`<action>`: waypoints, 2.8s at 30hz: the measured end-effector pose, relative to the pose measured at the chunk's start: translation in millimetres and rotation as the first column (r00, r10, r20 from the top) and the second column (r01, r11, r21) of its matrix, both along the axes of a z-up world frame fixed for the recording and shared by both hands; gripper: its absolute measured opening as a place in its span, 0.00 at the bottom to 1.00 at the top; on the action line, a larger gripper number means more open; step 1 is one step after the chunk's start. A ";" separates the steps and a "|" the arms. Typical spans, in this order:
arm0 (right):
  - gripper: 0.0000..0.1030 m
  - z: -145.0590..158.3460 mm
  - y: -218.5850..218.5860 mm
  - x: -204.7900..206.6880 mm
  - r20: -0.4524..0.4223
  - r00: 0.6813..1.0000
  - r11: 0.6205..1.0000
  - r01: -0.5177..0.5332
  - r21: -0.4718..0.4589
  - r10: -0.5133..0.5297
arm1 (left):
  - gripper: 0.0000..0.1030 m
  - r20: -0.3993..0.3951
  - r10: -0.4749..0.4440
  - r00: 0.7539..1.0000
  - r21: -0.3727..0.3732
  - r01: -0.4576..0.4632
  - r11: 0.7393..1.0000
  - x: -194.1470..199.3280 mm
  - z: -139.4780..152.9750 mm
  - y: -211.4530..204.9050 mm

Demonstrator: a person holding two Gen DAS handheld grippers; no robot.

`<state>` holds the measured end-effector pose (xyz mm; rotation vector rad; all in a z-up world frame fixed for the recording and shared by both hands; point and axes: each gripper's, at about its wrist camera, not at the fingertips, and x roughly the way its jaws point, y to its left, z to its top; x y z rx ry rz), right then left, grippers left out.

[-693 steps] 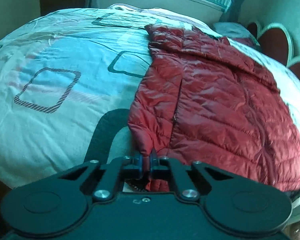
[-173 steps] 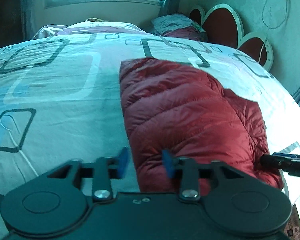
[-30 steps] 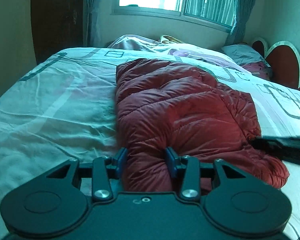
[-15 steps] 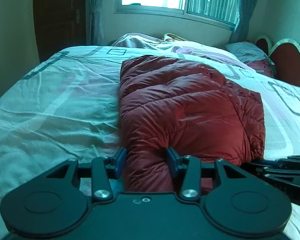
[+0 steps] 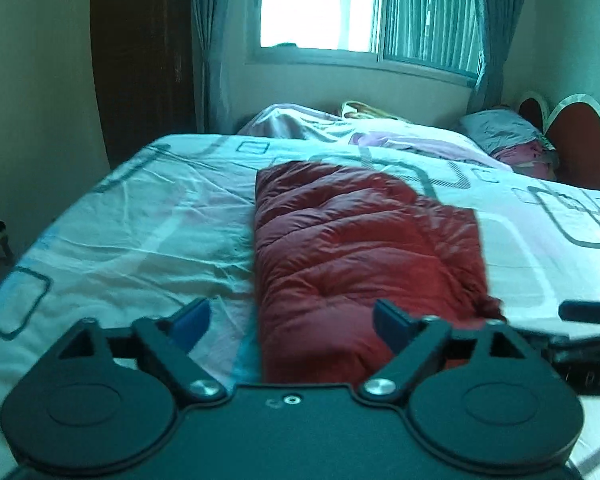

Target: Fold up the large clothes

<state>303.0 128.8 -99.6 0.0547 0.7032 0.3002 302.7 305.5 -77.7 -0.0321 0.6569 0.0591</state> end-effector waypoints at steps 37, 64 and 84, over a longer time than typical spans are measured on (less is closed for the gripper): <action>0.97 101.8 -59.1 -290.9 0.278 0.953 0.990 0.097 0.102 -0.122 | 1.00 0.098 0.106 0.990 0.033 -0.110 0.993 -253.9 102.4 -54.1; 0.97 105.5 -63.6 -293.8 0.288 0.951 0.991 0.085 0.100 -0.111 | 1.00 0.119 0.110 0.987 0.038 -0.116 0.993 -254.5 107.2 -63.7; 0.97 107.2 -64.0 -293.8 0.282 0.952 0.990 0.090 0.108 -0.118 | 1.00 0.116 0.111 0.987 0.037 -0.116 0.993 -254.8 107.9 -62.5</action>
